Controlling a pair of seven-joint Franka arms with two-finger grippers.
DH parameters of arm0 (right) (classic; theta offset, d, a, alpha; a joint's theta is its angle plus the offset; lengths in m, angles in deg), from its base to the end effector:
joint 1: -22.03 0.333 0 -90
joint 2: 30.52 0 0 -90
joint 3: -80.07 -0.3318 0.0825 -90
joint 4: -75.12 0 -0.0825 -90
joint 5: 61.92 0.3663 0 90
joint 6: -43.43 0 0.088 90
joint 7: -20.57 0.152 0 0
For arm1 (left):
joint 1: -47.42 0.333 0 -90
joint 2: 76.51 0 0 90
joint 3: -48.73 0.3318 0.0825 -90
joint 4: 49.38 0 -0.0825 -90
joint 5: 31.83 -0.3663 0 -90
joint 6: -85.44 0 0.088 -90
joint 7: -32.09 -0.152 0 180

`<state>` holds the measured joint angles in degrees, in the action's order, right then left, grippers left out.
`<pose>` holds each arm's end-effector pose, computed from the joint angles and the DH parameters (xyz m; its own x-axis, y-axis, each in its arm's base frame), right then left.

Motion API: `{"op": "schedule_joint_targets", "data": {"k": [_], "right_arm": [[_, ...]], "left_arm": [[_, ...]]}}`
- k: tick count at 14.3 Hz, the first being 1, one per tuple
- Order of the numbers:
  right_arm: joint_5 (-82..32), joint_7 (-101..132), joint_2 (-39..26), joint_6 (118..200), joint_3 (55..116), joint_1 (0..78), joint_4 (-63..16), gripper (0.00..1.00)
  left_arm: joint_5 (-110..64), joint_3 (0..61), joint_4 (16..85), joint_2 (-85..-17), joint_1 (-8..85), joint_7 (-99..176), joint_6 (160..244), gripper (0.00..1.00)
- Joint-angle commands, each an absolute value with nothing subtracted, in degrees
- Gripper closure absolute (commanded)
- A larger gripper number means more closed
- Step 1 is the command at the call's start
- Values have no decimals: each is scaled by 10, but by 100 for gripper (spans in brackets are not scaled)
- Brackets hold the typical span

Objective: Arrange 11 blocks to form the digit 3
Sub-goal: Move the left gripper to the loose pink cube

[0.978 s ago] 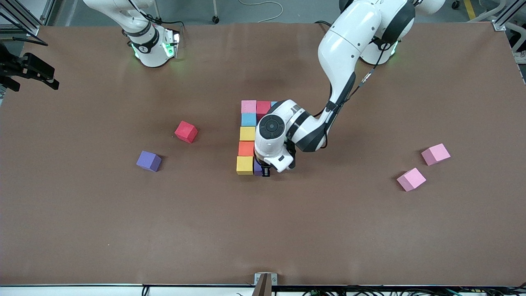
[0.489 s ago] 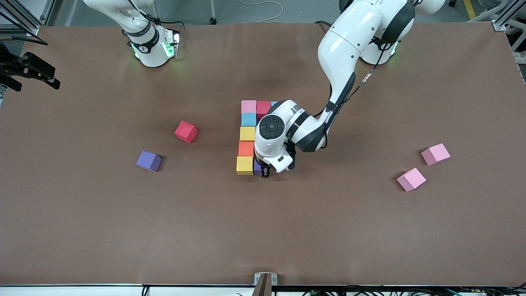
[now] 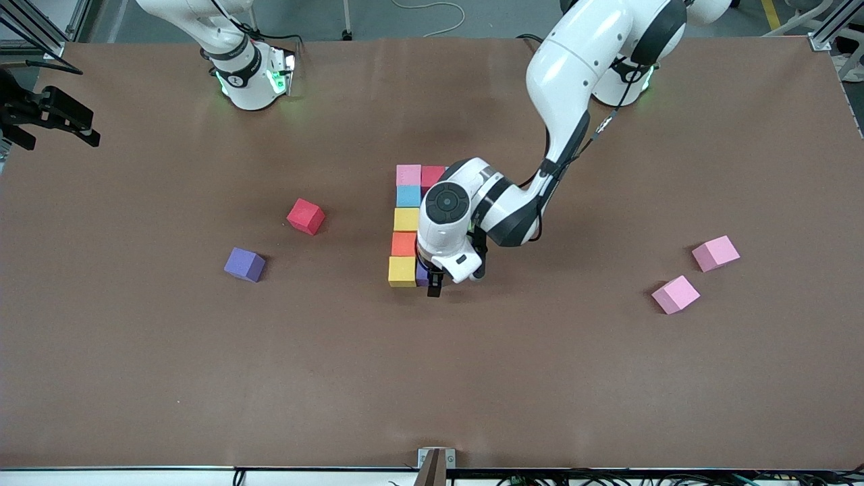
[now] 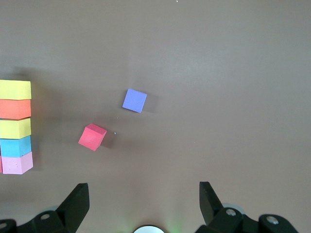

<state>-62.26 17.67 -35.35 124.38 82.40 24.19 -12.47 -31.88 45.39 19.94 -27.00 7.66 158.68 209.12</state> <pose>0.4904 -0.0034 0.6438 0.9984 0.0470 -0.0317 0.0470 -0.9989 0.0009 0.5680 -0.5157 0.2381 0.0931 0.9919 -0.0858 0.9951 -0.0897 0.0426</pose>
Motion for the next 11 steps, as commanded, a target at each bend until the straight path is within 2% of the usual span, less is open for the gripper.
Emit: {"op": "schedule_joint_targets", "data": {"k": [1, 6, 11], "right_arm": [[-631, 175, -366, 1239, 826, 242, -132, 0], [-626, 175, -366, 1239, 827, 240, -132, 0], [-621, 179, -366, 1238, 827, 240, -132, 0]], "left_arm": [[-329, 460, 211, -332, 88, 1531, 2039, 0], [-331, 457, 241, -419, 180, 1277, 1890, 0], [-353, 457, 375, -506, 293, 1048, 1901, 0]]}}
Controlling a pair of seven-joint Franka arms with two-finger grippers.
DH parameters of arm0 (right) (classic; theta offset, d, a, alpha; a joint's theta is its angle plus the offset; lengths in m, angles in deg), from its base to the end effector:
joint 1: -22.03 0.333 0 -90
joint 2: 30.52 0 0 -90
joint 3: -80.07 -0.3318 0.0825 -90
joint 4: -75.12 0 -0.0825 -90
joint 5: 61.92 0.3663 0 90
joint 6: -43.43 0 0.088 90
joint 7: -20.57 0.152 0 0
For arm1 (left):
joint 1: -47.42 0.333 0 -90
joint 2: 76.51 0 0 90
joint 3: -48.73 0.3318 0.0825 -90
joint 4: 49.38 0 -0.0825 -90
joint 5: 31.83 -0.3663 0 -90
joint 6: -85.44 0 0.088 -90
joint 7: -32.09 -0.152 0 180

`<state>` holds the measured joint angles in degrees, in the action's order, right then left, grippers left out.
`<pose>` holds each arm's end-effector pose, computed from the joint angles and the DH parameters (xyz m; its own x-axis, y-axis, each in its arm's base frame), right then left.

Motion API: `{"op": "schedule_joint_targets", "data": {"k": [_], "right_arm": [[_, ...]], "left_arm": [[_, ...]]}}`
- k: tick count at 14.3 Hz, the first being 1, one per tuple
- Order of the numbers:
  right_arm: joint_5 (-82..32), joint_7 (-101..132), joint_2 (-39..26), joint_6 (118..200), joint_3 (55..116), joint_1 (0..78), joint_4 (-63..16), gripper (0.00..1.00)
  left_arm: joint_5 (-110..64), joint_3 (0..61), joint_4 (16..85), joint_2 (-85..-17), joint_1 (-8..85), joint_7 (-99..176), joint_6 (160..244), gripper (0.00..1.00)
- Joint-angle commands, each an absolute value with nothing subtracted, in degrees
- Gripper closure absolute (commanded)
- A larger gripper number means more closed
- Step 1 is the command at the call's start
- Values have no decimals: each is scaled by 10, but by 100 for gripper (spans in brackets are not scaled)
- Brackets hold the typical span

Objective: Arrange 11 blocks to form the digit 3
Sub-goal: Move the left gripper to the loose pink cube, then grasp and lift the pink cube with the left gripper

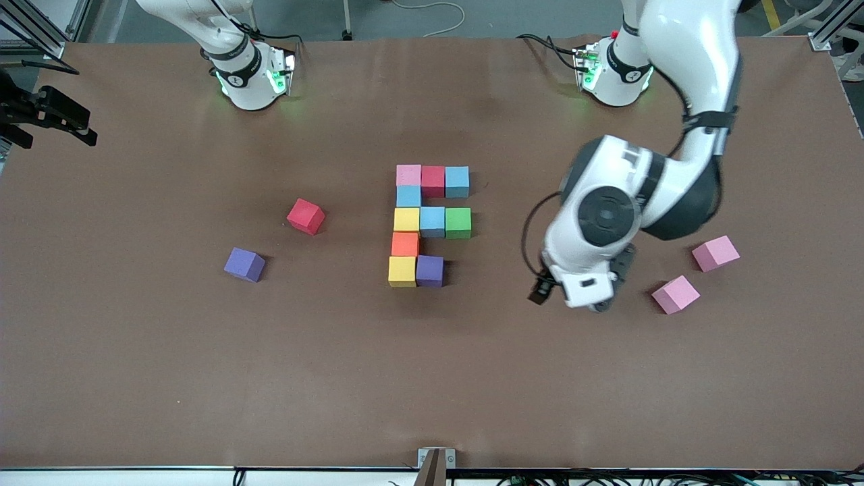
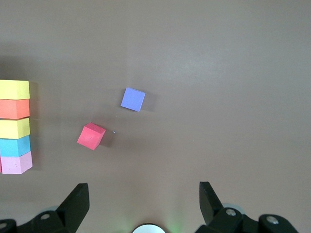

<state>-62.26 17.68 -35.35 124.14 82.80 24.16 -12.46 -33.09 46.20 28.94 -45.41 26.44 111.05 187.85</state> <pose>0.4897 -0.0073 0.6435 0.9986 0.0393 -0.0357 0.0393 -0.9992 0.0001 0.6301 -0.2654 0.3692 0.5666 0.8236 -0.0253 0.8163 -0.5652 -0.1189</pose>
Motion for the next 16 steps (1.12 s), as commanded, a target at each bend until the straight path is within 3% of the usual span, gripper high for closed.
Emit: {"op": "schedule_joint_targets", "data": {"k": [1, 4, 7, 16], "right_arm": [[-617, 182, -366, 1237, 827, 240, -133, 0], [-607, 183, -366, 1234, 828, 240, -133, 0], [-605, 183, -366, 1231, 829, 239, -133, 0], [-602, 193, -367, 1220, 829, 239, -131, 0]], "left_arm": [[-360, 457, 404, -518, 317, 1014, 1919, 0], [-362, 457, 512, -551, 384, 889, 2023, 0], [-362, 456, 567, -532, 441, 826, 2123, 0], [-377, 458, 542, -458, 527, 667, 2190, 0]]}}
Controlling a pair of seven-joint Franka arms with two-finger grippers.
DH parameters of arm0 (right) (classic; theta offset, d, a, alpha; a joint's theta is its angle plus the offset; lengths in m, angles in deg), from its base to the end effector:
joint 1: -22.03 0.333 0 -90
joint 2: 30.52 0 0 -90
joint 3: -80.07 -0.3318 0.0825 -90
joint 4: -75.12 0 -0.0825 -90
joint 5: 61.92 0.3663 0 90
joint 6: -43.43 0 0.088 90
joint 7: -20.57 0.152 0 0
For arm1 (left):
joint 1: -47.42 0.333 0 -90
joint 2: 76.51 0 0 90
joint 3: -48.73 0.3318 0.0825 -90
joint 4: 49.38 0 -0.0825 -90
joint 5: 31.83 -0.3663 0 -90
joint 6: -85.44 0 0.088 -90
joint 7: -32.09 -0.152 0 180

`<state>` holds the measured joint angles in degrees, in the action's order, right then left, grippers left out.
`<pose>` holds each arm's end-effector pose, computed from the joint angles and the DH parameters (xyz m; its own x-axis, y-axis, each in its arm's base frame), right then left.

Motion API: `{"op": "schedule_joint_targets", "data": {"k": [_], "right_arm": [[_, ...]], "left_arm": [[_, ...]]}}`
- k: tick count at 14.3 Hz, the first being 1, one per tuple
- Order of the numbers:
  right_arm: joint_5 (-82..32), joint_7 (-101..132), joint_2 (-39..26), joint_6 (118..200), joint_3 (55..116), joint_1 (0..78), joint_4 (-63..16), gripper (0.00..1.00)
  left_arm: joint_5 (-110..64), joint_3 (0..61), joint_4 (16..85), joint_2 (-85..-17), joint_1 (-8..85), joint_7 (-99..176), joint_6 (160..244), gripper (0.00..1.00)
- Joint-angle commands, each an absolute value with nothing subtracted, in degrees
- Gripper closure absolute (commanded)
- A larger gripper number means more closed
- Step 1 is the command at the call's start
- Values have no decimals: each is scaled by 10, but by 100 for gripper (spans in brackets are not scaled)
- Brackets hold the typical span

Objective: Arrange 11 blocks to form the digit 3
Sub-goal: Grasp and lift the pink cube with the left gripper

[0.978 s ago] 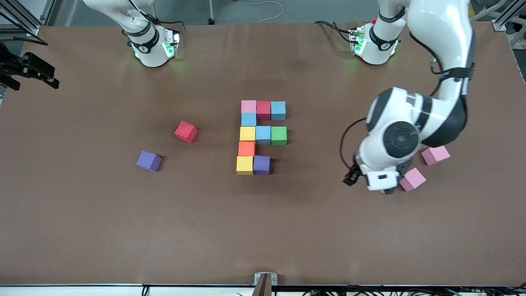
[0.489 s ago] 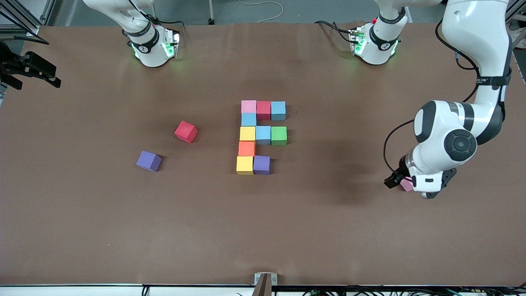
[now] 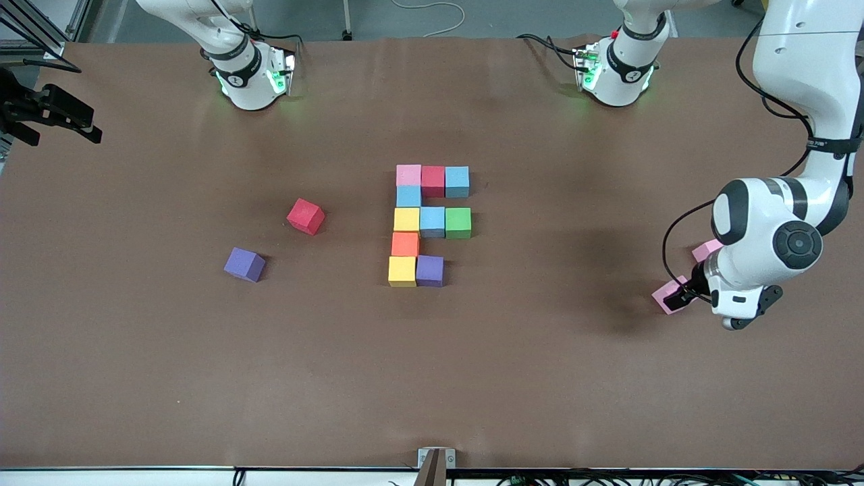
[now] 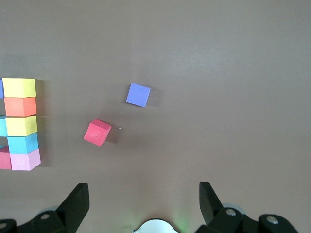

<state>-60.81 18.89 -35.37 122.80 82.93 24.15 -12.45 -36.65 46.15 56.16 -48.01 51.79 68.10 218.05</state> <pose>0.4860 -0.0043 0.6419 0.9981 0.0204 -0.0578 0.0190 -0.9995 -0.0251 0.6353 0.0256 0.2361 0.8213 0.5705 0.0027 0.5700 -0.8203 -0.0463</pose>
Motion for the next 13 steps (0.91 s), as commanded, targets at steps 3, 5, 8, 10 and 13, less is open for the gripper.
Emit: {"op": "schedule_joint_targets", "data": {"k": [3, 5, 8, 10, 13], "right_arm": [[-607, 177, -366, 1222, 829, 239, -130, 0], [-603, 178, -366, 1222, 829, 239, -130, 0], [-602, 175, -366, 1225, 827, 240, -128, 0], [-602, 175, -365, 1226, 826, 241, -127, 0], [-604, 159, -365, 1226, 825, 242, -127, 0]], "left_arm": [[-384, 458, 532, -438, 534, 659, 2197, 0], [-383, 458, 531, -431, 537, 659, 2199, 0], [-378, 456, 532, -420, 549, 659, 2200, 7], [-375, 453, 533, -416, 550, 660, 2200, 36], [-341, 450, 531, -421, 541, 670, 2195, 73]]}}
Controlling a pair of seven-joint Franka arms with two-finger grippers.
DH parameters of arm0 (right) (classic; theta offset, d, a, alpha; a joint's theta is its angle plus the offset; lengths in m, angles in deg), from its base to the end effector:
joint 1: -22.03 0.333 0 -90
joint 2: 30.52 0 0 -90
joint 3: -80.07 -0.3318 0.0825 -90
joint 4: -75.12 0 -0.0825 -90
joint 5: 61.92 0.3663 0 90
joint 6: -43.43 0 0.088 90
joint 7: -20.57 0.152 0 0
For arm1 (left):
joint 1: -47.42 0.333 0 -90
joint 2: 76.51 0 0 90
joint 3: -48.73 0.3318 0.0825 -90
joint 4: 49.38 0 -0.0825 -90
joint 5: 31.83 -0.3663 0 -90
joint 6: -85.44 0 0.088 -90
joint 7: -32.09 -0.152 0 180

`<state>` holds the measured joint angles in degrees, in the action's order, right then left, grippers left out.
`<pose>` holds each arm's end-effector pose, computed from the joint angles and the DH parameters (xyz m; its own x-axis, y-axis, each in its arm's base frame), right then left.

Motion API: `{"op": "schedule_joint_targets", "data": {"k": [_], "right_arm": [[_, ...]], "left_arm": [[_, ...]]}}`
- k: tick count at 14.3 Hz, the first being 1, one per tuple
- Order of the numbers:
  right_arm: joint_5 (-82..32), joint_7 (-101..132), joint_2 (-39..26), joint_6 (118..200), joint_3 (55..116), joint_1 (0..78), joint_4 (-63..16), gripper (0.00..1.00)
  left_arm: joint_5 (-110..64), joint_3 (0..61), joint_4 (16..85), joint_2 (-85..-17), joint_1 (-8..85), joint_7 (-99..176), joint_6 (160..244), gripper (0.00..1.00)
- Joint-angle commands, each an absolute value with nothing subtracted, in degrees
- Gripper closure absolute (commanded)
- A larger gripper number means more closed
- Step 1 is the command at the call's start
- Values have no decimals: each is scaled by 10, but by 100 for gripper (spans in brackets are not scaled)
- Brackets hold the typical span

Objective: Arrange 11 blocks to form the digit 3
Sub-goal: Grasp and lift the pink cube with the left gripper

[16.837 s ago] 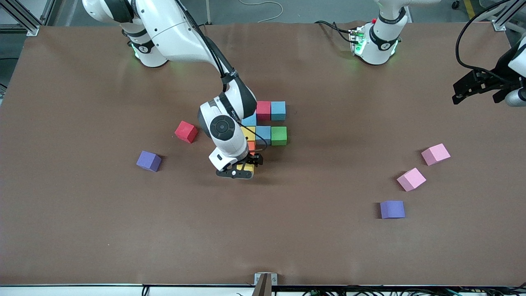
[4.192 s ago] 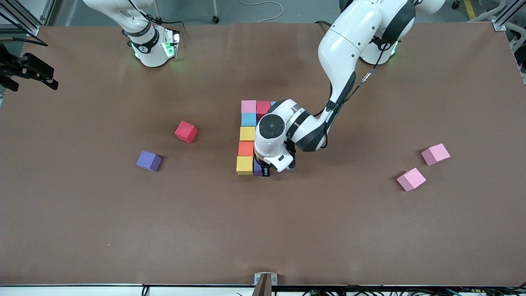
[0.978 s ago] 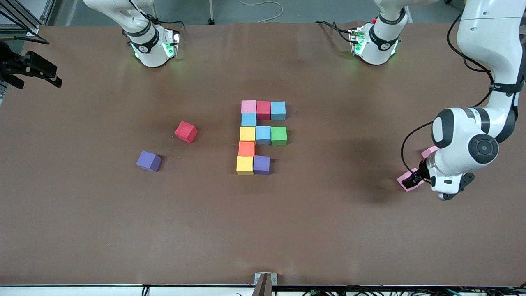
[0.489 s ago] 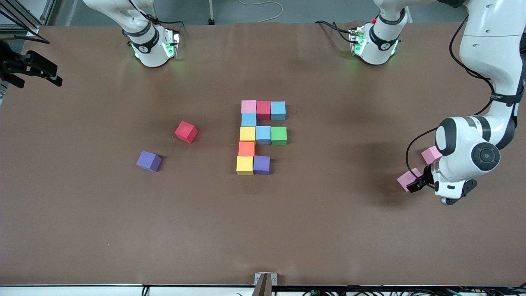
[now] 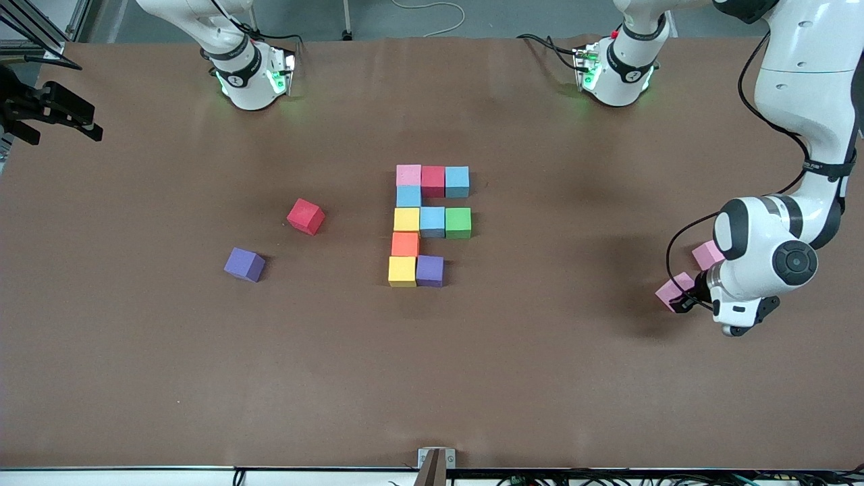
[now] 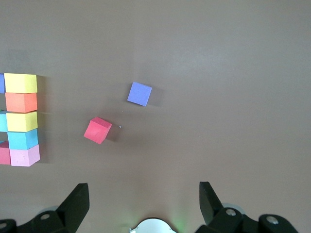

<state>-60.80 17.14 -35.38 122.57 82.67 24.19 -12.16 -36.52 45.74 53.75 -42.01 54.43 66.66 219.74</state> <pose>0.4855 -0.0016 0.6439 0.9969 0.0562 -0.0558 0.0548 -0.9981 -0.0266 0.6410 0.0505 0.1883 0.8112 0.5839 -0.0326 0.5819 -0.8115 -0.0537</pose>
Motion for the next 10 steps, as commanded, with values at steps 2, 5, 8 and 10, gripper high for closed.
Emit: {"op": "schedule_joint_targets", "data": {"k": [2, 5, 8, 10], "right_arm": [[-601, 160, -365, 1225, 826, 241, -127, 0], [-601, 159, -365, 1224, 827, 241, -127, 0], [-601, 159, -366, 1221, 826, 241, -128, 0], [-601, 159, -366, 1222, 826, 241, -128, 0]], "left_arm": [[-314, 432, 530, -431, 537, 675, 2193, 75], [-300, 391, 529, -446, 537, 755, 2191, 76], [-304, 342, 504, -446, 521, 912, 2156, 79], [-306, 342, 487, -446, 476, 1019, 2147, 79]]}}
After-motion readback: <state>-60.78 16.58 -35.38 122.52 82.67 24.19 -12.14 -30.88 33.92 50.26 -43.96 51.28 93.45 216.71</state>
